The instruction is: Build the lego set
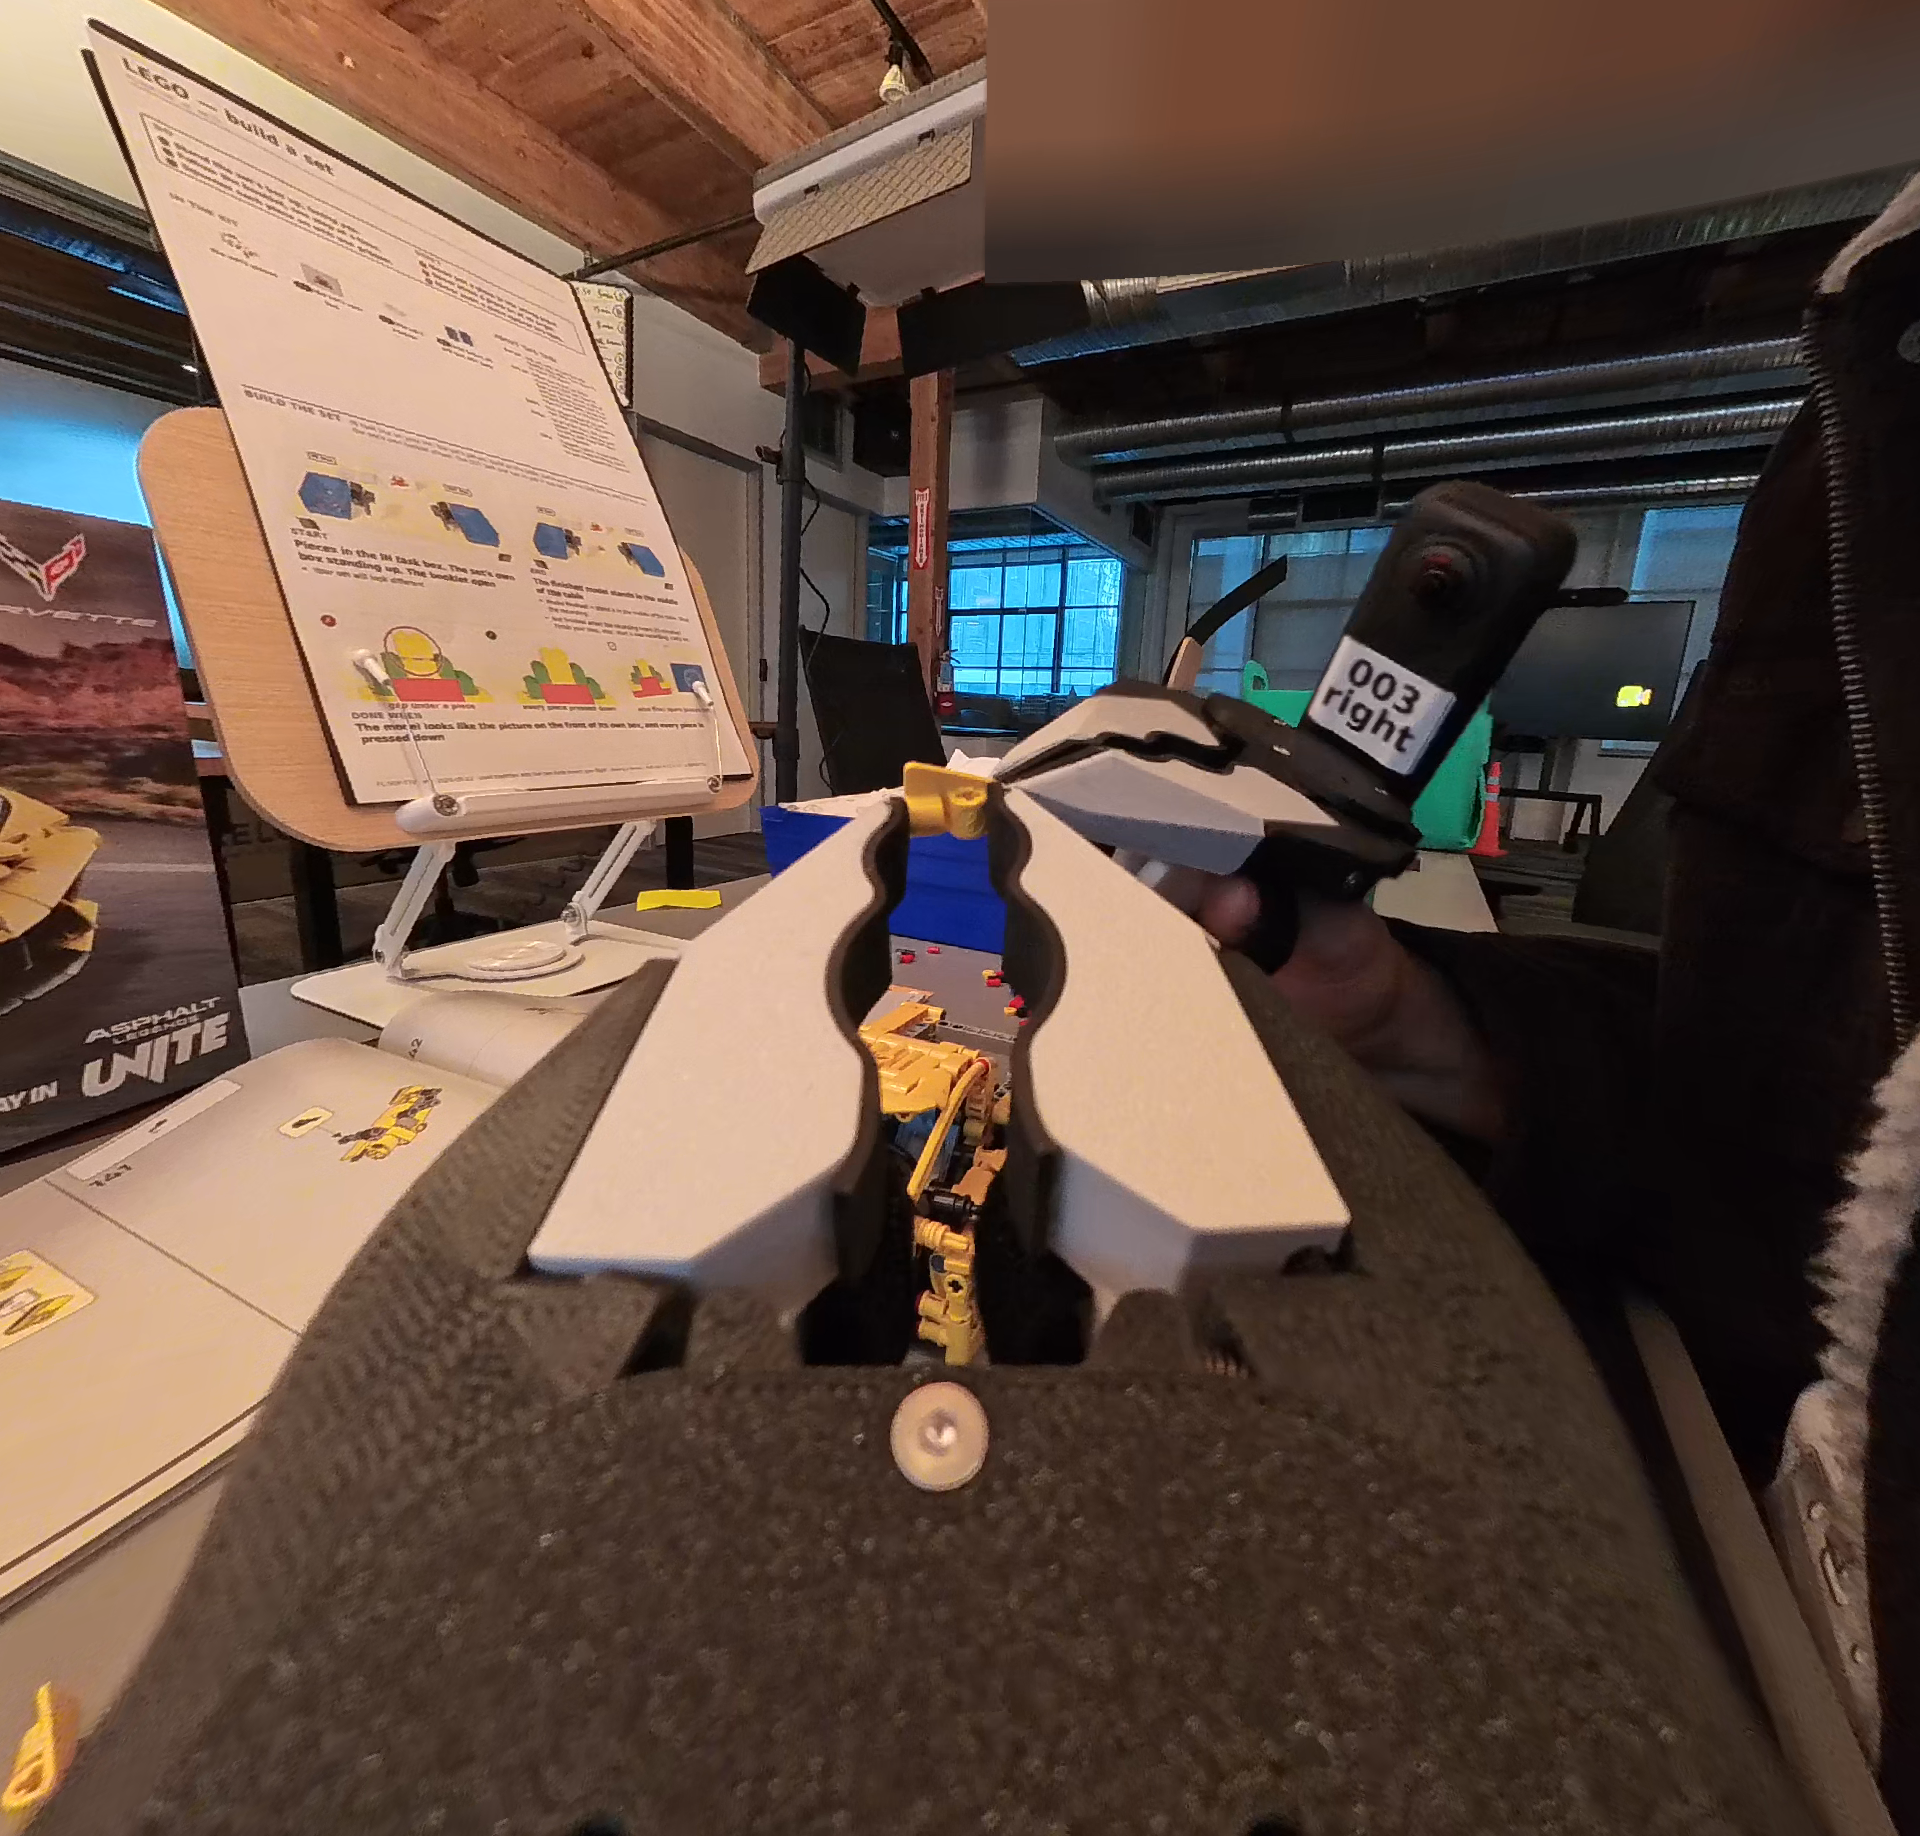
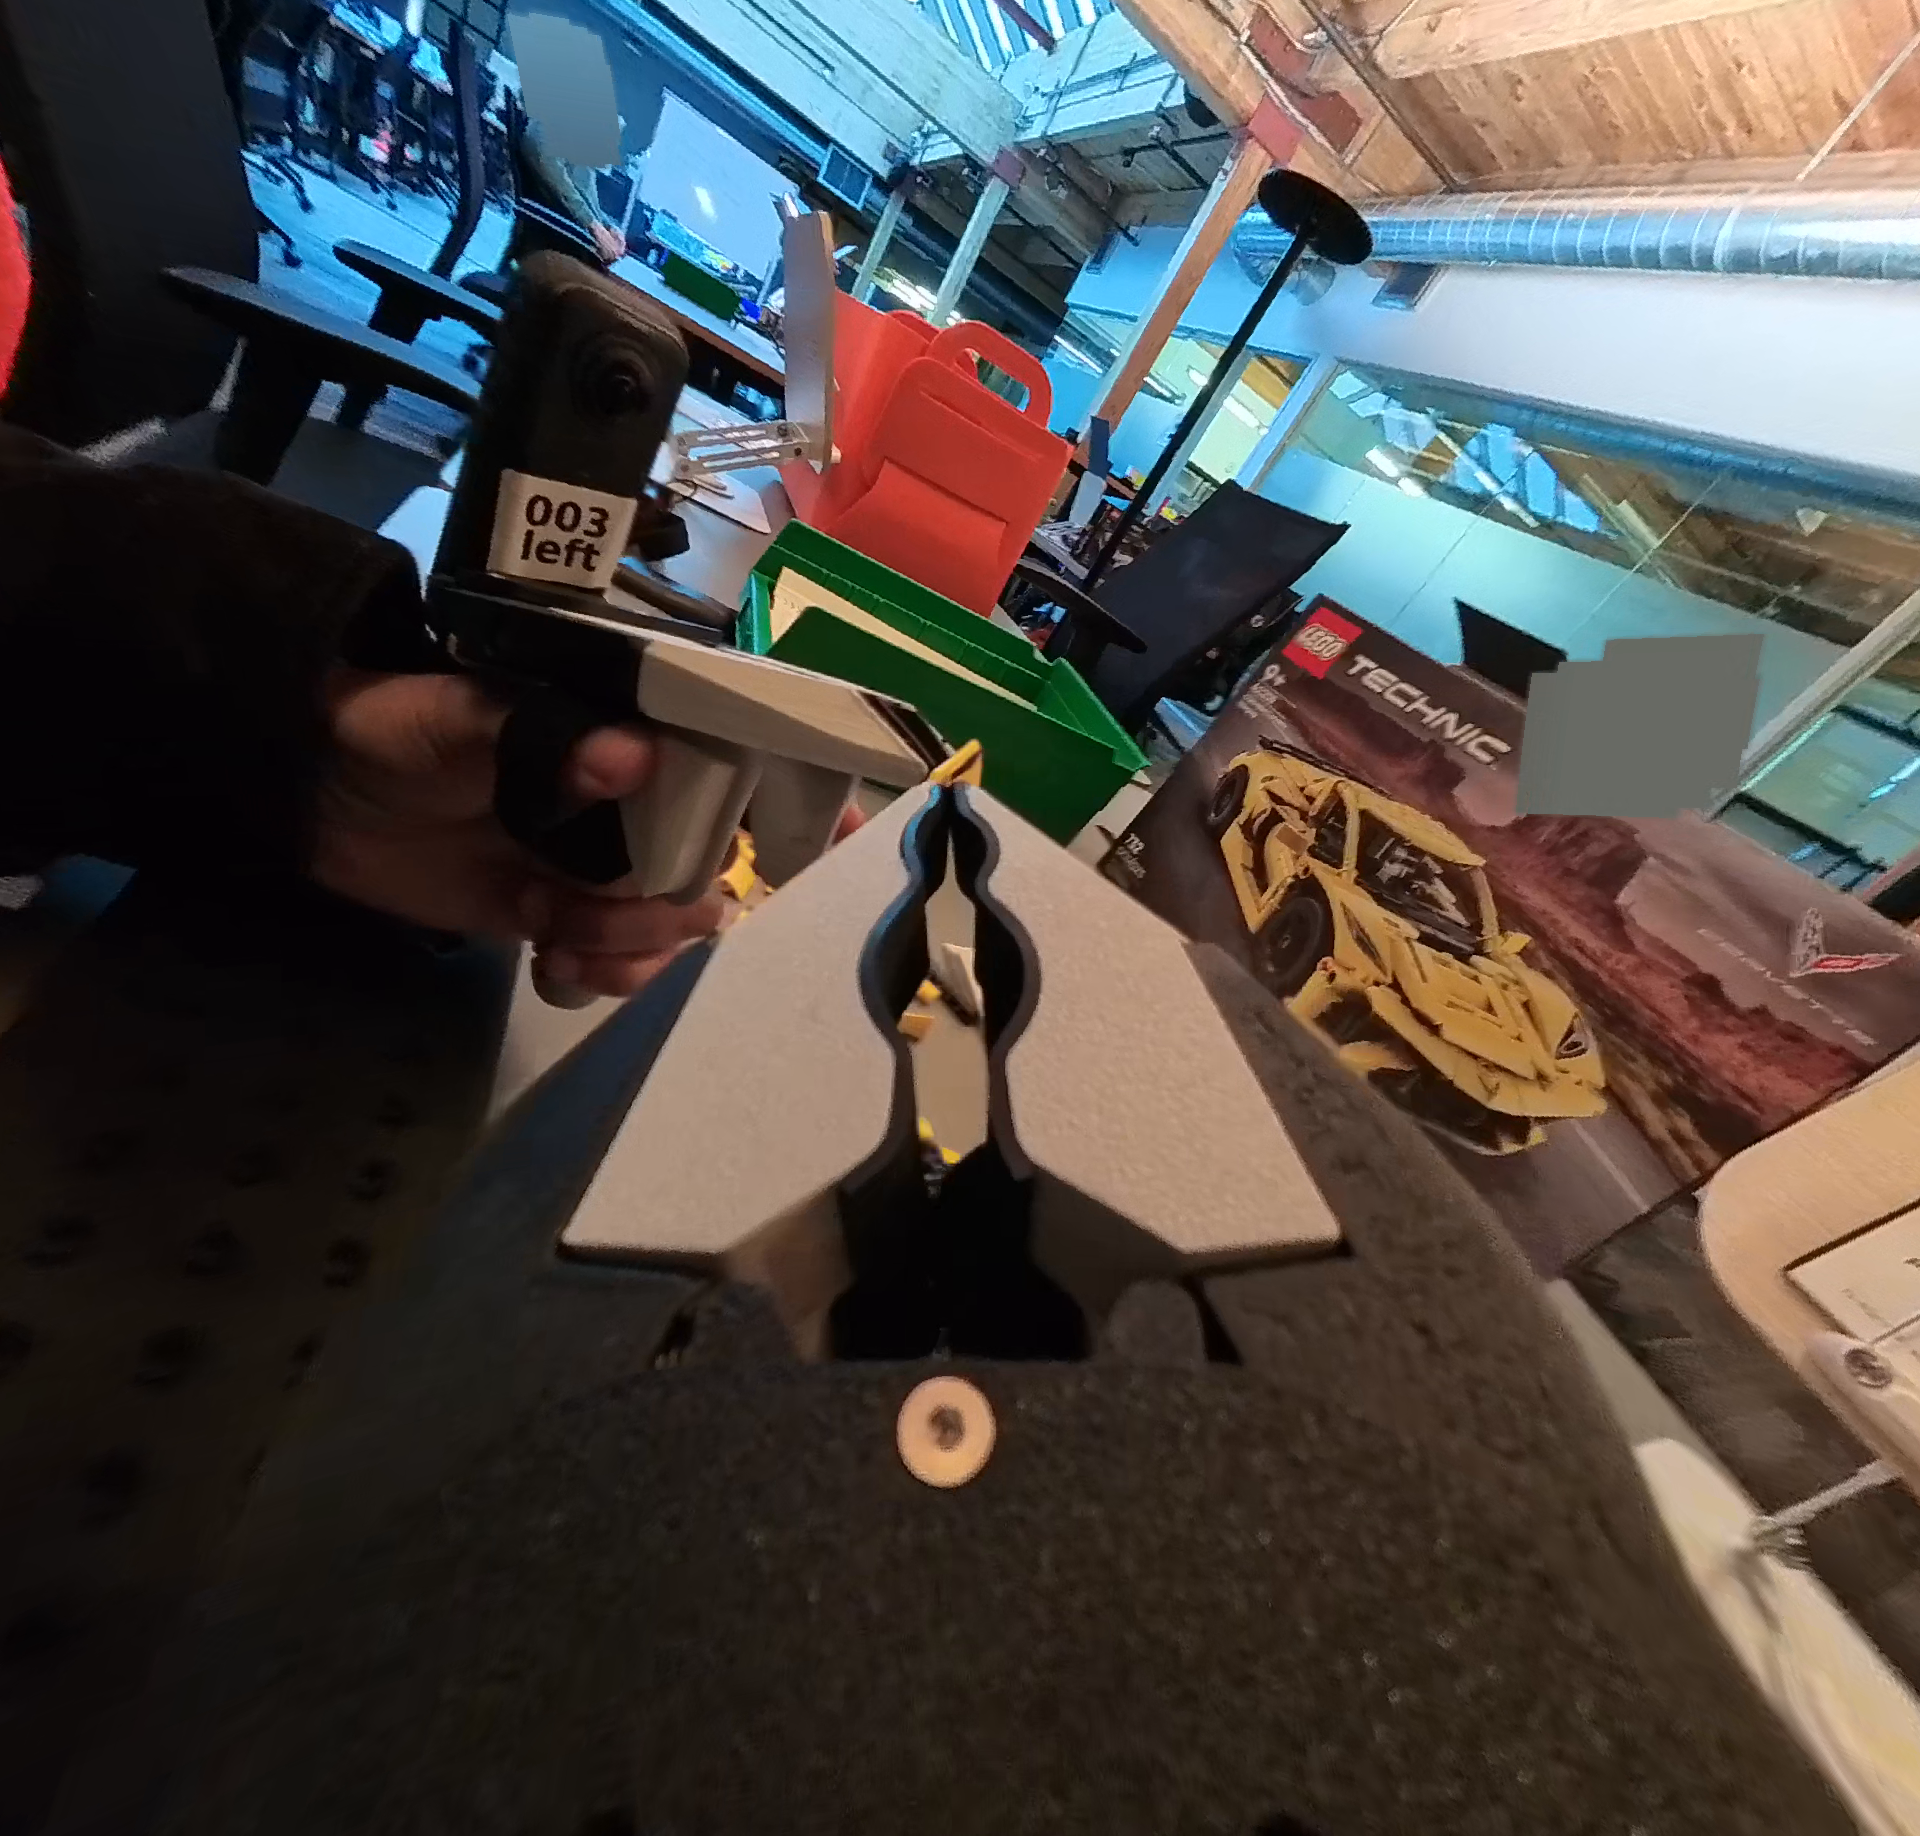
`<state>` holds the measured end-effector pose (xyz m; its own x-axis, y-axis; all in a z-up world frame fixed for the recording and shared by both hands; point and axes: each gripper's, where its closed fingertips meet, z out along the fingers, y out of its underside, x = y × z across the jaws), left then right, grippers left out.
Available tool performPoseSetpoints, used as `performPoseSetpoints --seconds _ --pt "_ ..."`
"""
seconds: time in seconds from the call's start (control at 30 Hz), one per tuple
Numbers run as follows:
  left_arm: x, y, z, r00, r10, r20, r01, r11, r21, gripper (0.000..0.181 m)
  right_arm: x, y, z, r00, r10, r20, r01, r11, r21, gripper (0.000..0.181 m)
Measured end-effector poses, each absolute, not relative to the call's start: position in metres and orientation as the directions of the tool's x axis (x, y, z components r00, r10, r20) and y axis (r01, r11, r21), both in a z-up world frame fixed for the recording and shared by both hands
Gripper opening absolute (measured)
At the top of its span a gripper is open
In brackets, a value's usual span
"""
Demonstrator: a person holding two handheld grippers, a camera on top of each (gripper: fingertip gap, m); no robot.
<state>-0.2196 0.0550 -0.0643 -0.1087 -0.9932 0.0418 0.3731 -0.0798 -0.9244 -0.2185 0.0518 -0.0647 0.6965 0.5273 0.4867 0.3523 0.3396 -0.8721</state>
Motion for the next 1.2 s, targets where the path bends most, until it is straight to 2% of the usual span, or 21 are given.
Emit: performPoseSetpoints --seconds 0.2,0.47,1.07,1.2 --pt "-0.220 0.052 -0.064 -0.133 -0.990 0.050 0.376 -0.097 -0.922 0.014 -0.219 0.049 -0.065 0.694 0.625 0.358 0.234 0.275 -0.933 0.000" --pt "-0.223 0.043 -0.059 -0.227 -0.970 0.082 0.394 -0.169 -0.904 0.014 -0.224 0.040 -0.061 0.603 0.794 0.074 -0.010 0.100 -0.995 0.000" --pt "-0.224 0.039 -0.058 -0.260 -0.961 0.090 0.395 -0.191 -0.899 0.014 -0.225 0.035 -0.059 0.613 0.787 0.069 -0.035 0.114 -0.993 0.000" --pt "-0.225 0.036 -0.057 -0.293 -0.951 0.097 0.395 -0.213 -0.894 0.014 -0.226 0.032 -0.059 0.577 0.817 0.007 -0.082 0.067 -0.994 0.001"
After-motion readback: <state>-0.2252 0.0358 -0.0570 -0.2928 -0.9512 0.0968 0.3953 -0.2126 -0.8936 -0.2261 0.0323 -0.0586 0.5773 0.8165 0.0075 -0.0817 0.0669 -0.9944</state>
